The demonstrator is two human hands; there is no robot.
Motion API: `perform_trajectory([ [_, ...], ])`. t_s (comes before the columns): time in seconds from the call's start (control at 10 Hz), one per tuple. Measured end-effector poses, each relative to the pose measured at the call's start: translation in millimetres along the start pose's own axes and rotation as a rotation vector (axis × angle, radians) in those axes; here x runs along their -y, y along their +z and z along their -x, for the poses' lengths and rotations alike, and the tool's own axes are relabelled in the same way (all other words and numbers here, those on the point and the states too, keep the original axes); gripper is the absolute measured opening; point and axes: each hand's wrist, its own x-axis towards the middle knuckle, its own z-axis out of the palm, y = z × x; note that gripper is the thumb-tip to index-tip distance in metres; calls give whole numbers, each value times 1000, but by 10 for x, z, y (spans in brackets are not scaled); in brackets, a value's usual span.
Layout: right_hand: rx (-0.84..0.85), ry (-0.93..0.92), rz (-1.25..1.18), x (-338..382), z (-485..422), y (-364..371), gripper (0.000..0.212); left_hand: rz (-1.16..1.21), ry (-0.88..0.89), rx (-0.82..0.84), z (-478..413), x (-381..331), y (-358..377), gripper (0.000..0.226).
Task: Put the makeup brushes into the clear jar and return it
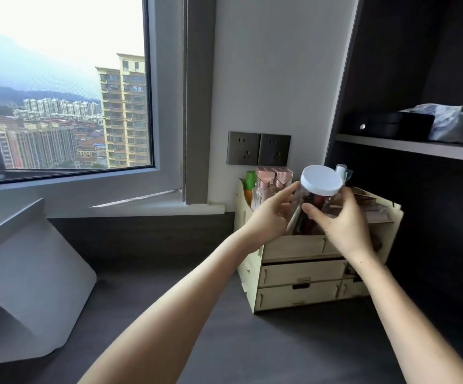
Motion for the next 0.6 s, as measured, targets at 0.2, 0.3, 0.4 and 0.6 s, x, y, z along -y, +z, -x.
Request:
perform_trajectory([
  [0.2,48,-55,464,92,-108,138,61,-154,-21,-121,-177,64,35,68],
  [0.3,11,-31,611,141,-116,196,65,-73,-65,-120,-186,89,28,75],
  [0.4,13,-3,678,160,-76,238,67,2,-62,-99,-160,81,31,75],
  [0.6,-186,-36,650,216,86,228,59,163,-53,-165,-84,95,-122,65],
])
